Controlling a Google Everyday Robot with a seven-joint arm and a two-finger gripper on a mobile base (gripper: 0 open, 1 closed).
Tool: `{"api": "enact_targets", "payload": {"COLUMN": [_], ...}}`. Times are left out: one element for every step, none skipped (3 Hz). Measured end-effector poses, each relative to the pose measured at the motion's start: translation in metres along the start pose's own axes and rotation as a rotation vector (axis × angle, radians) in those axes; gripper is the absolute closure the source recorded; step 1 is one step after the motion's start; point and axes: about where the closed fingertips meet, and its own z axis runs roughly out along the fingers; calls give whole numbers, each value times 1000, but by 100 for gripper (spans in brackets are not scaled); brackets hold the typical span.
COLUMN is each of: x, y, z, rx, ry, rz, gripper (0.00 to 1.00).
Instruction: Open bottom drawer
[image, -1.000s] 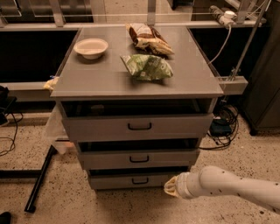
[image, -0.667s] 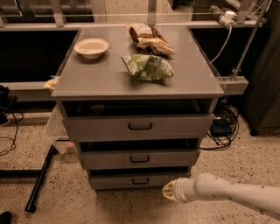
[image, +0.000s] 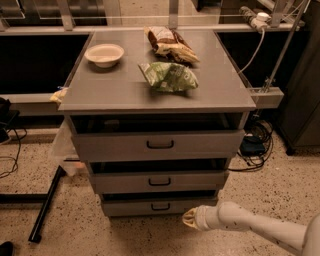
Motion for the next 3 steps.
{"api": "enact_targets", "payload": {"x": [13, 24, 43], "y": [-15, -10, -1], "z": [7, 14, 34], "rx": [31, 48, 48], "ry": [4, 8, 2], "rz": [17, 8, 26], "gripper": [100, 100, 82]}}
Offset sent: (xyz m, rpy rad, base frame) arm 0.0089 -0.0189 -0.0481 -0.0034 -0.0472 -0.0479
